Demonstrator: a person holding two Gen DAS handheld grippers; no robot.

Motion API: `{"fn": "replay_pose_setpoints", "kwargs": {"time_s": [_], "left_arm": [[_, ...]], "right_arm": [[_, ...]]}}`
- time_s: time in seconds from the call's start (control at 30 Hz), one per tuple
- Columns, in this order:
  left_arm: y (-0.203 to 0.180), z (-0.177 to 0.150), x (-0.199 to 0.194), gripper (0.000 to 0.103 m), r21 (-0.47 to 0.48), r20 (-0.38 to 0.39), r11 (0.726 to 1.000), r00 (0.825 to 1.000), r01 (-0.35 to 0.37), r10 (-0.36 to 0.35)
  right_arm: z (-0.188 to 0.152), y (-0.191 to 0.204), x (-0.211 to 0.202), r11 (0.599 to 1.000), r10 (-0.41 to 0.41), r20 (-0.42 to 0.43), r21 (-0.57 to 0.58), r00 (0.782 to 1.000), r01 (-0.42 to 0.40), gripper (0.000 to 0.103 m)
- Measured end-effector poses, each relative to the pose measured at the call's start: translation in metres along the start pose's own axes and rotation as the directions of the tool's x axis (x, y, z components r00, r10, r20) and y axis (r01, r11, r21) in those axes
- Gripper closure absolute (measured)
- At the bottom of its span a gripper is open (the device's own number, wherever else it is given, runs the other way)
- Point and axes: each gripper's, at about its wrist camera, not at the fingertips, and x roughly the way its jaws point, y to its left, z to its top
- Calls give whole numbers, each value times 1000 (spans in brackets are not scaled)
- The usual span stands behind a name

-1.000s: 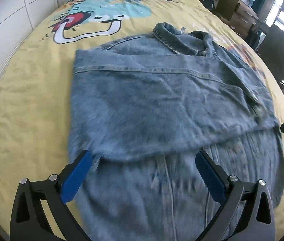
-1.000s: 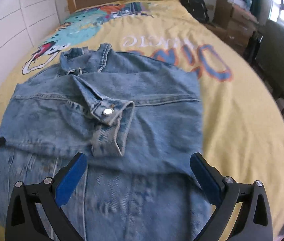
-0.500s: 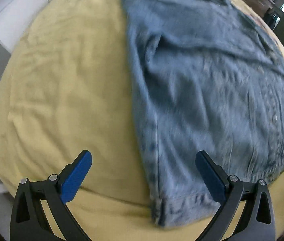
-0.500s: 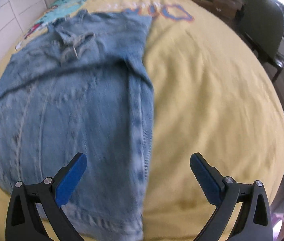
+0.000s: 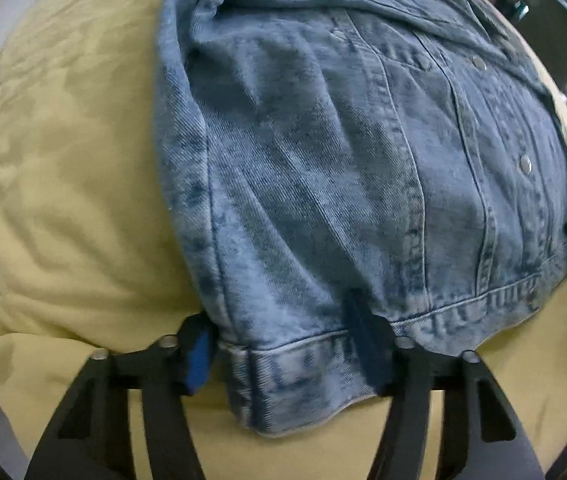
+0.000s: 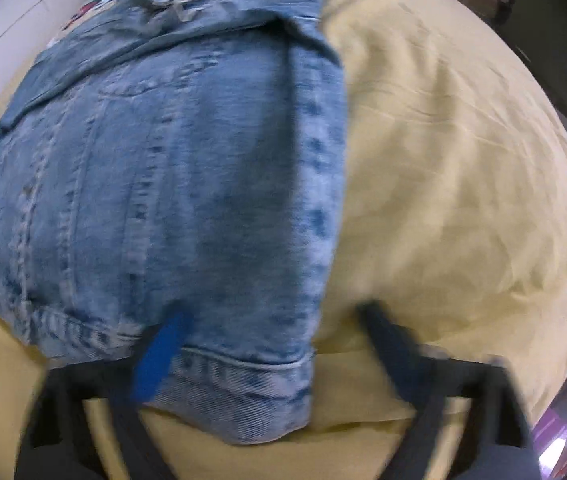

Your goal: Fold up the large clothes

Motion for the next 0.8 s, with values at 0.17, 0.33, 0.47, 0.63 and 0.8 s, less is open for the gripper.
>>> {"fn": "replay_pose_setpoints", "kwargs": {"time_s": [0.17, 0.33, 0.47, 0.63, 0.8], "left_arm": [[-13, 8, -14, 85, 27, 23, 1000, 1000, 3, -3], [-21, 19, -40, 90, 46, 65, 996, 995, 71, -74], [-26, 35, -68, 90, 60, 123, 993, 986, 105, -111], [-23, 77, -106, 90, 48, 231, 987, 960, 151, -158], [-5, 108, -131, 90, 49, 285, 988, 946, 147, -155]], "right_arm": [[2, 6, -4, 999, -32, -22, -18, 999, 32, 82], [22, 2, -25, 998, 60, -13, 21, 998, -60, 90], [37, 0, -53, 990, 133, 44, 29, 990, -134, 91], [66, -4, -79, 987, 153, 116, 39, 981, -159, 91], [113, -2, -100, 978, 187, 209, 48, 960, -201, 91]]}}
